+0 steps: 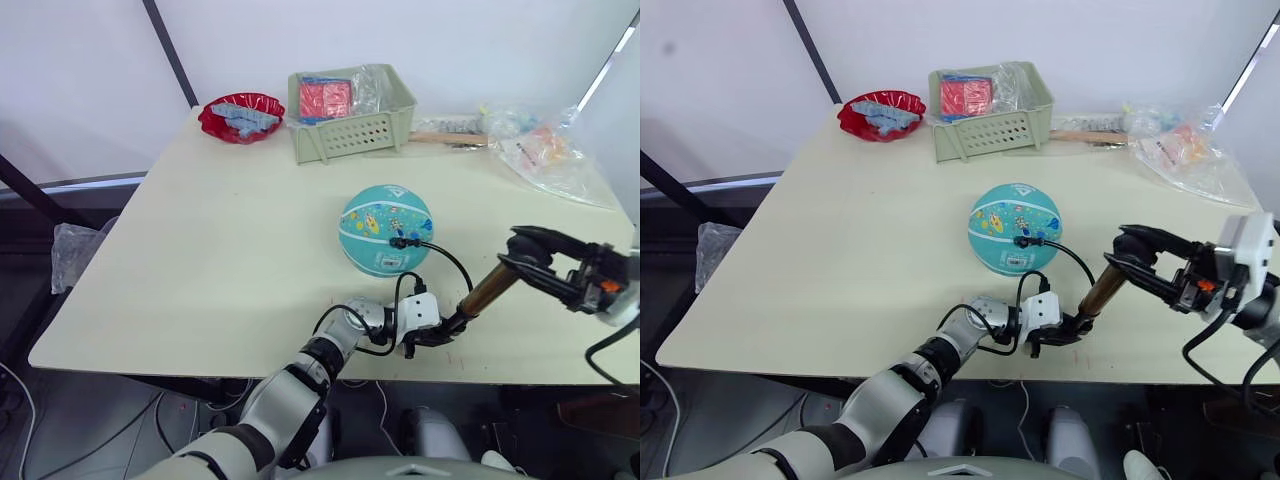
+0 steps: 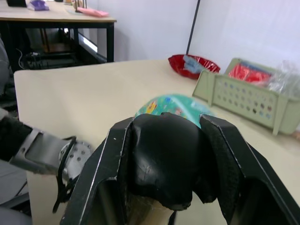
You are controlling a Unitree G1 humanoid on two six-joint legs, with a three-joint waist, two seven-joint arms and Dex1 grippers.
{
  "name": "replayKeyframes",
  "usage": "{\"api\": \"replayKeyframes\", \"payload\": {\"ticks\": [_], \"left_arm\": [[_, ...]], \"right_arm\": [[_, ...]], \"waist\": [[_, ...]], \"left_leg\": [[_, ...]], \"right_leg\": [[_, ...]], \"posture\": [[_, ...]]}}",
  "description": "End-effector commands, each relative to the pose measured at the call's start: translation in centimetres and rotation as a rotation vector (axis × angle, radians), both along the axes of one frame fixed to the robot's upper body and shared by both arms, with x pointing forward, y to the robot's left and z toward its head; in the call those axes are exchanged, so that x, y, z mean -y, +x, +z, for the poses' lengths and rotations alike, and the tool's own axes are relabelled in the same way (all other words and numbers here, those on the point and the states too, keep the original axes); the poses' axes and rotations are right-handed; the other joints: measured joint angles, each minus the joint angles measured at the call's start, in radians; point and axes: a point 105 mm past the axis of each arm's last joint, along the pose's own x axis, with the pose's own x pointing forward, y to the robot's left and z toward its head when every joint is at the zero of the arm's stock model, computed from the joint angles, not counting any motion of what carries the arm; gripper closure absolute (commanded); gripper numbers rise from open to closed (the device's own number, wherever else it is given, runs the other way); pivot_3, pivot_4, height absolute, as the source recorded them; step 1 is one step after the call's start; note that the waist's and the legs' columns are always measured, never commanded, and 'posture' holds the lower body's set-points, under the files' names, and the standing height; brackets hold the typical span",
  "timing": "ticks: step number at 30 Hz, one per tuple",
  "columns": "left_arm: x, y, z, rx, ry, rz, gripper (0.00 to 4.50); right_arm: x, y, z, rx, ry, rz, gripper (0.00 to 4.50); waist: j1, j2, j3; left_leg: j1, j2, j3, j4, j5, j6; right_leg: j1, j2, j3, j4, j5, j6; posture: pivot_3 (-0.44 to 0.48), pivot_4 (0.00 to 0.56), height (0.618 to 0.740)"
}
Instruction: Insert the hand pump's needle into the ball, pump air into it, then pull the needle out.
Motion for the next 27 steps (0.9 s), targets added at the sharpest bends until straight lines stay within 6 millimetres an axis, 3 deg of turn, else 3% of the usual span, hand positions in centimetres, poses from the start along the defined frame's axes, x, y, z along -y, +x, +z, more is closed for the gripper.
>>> {"api": "replayKeyframes", "payload": {"ticks": [1, 6, 10, 13, 21, 24, 27], "left_arm": [[-1.7, -2.0, -3.6, -0.118, 0.124, -0.006, 3.47], [-1.8, -1.8, -3.6, -0.117, 0.127, -0.003, 3.47], [-1.9, -1.8, -3.6, -0.116, 0.127, -0.001, 3.47], [-1.8, -1.9, -3.7, -0.116, 0.126, -0.003, 3.47], [-1.7, -2.0, -3.6, -0.118, 0.124, -0.008, 3.47], [-1.7, -2.0, -3.6, -0.119, 0.124, -0.008, 3.47], [-1.7, -1.9, -3.6, -0.119, 0.127, -0.008, 3.47]], "right_arm": [[-0.5, -0.2, -5.9, -0.192, -0.072, -0.020, 2.85], [-0.6, -1.0, -9.9, -0.269, -0.138, -0.039, 2.85], [-0.8, -1.2, -9.8, -0.249, -0.120, -0.043, 2.85], [-0.6, -0.5, -7.7, -0.179, -0.077, -0.053, 2.85], [0.6, 0.4, 2.2, 0.057, 0.056, -0.008, 2.85], [1.0, 0.3, 4.4, 0.095, 0.071, 0.007, 2.85], [1.7, -0.1, 8.7, 0.188, 0.107, 0.022, 2.85]], "waist": [[0.000, -0.002, -0.001], [0.002, -0.004, -0.007], [0.001, -0.006, -0.011], [0.001, -0.005, -0.011], [0.006, 0.006, 0.002], [0.007, 0.007, 0.004], [0.006, 0.008, 0.008]], "left_leg": [[0.001, 0.000, 0.000, 0.000, 0.000, 0.000], [0.003, 0.001, 0.000, -0.002, 0.000, 0.000], [0.003, 0.001, 0.000, -0.002, 0.000, 0.000], [0.003, 0.002, -0.001, -0.003, 0.000, 0.000], [-0.002, -0.001, 0.001, -0.002, 0.000, 0.000], [-0.004, -0.002, 0.001, -0.002, 0.000, 0.000], [-0.006, -0.002, 0.001, -0.002, 0.000, 0.000]], "right_leg": [[0.000, 0.000, 0.000, 0.000, 0.000, 0.000], [0.002, 0.002, 0.000, 0.000, -0.001, -0.001], [0.002, 0.002, 0.000, -0.001, -0.001, -0.002], [0.002, 0.002, 0.000, -0.001, -0.001, -0.002], [-0.001, -0.001, 0.000, -0.001, 0.000, -0.001], [-0.004, -0.002, 0.000, -0.001, 0.000, -0.001], [-0.005, -0.002, 0.000, -0.001, 0.000, -0.001]], "posture": [[0.000, 0.150, 0.738], [0.000, 0.150, 0.738], [0.000, 0.150, 0.738], [0.000, 0.150, 0.738], [0.000, 0.150, 0.738], [0.000, 0.150, 0.738], [0.000, 0.150, 0.738]]}}
